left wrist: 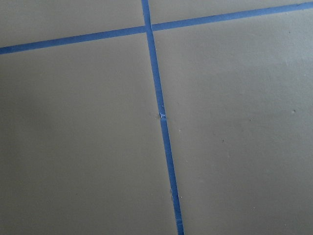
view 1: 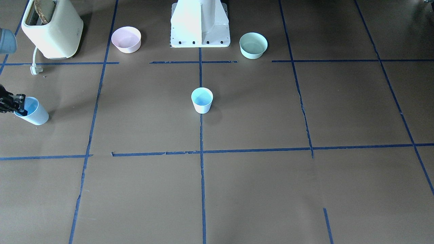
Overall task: Stack blue cups with both arms
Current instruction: 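Lower the right gripper onto the other light blue cup and close it, then lift the cup with the right gripper and carry it over the center cup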
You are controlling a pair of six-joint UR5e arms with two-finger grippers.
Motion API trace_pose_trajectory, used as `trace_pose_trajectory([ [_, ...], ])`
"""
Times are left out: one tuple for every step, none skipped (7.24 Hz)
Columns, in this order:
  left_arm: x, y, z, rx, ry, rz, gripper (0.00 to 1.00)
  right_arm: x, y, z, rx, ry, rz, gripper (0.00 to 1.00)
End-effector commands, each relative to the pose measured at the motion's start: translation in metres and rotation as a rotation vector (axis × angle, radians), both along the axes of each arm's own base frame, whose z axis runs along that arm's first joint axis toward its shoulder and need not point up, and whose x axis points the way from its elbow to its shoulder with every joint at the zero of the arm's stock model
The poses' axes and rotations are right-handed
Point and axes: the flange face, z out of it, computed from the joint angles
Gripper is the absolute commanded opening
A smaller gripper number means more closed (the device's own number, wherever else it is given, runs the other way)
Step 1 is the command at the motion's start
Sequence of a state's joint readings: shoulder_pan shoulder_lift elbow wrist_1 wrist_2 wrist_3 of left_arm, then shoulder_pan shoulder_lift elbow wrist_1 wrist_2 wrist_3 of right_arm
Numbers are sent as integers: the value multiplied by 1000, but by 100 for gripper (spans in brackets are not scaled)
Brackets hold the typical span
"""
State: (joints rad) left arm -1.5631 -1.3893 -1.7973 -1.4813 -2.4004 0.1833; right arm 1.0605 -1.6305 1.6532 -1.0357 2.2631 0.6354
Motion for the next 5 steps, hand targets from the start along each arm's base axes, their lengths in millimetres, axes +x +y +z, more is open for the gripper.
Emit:
trace_pose_trajectory([
  [0, 1, 0, -8, -2, -6, 100, -32, -55, -91, -59, -29, 65, 0],
  [0, 1, 0, -9, -2, -7, 100, -65, -67, -156, -106, -35, 73, 0],
  [0, 1, 1, -9, -2, -6, 100, -105, -69, -223, -163, -45, 92, 0],
  [0, 0, 0, -6, -2, -6, 100, -140, -67, -271, -193, -68, 89, 0],
  [0, 1, 0, -5, -1, -5, 100, -171, -60, -311, -242, -74, 120, 0],
])
